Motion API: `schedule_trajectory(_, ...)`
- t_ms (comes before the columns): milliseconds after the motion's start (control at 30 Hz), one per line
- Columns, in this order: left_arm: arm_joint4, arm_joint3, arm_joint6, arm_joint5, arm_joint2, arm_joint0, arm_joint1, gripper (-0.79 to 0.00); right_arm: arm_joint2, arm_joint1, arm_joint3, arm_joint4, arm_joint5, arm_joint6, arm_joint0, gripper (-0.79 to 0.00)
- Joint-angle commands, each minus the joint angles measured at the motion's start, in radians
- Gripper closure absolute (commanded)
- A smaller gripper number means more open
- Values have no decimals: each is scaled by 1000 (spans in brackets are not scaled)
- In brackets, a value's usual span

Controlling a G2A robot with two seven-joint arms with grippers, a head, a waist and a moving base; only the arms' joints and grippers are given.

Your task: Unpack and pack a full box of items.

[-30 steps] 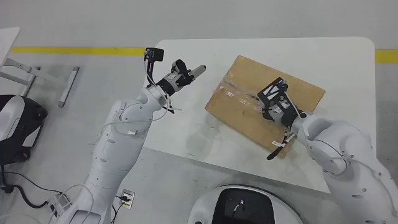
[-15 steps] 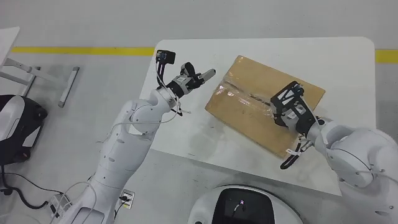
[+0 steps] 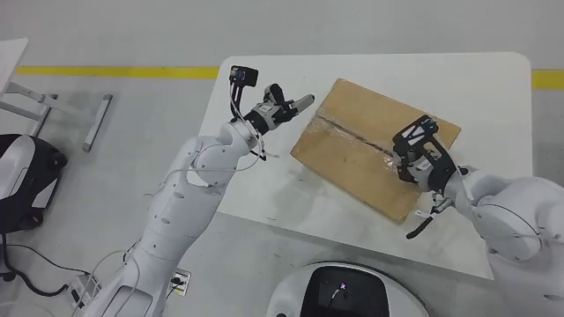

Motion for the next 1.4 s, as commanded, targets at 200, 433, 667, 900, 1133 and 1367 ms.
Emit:
schedule_trajectory(200, -2, 10, 10, 10, 1, -8, -1, -785, -2, 1, 41, 38, 25, 27, 27, -323)
schedule_trajectory(433, 8, 17, 24, 20, -13, -11, -1, -785, 15, 7, 17, 36, 20, 8, 22, -459)
schedule_trajectory(667, 1, 27, 25, 21, -33, -11, 1, -785, 56, 18, -21, 36, 24, 18, -8, -545)
schedule_trajectory(900, 5, 27, 30, 28, -44, -11, 2, -785, 110, 31, -88, 44, 20, 22, -46, -557)
schedule_trajectory(1133, 20, 23, 44, 38, -67, 0, 5, -785, 175, 41, -197, 28, -14, -104, -86, 0)
schedule_trajectory(1367, 88, 26, 86, 28, -107, 37, 12, -785, 99, 31, -163, -49, -19, -372, -114, 0)
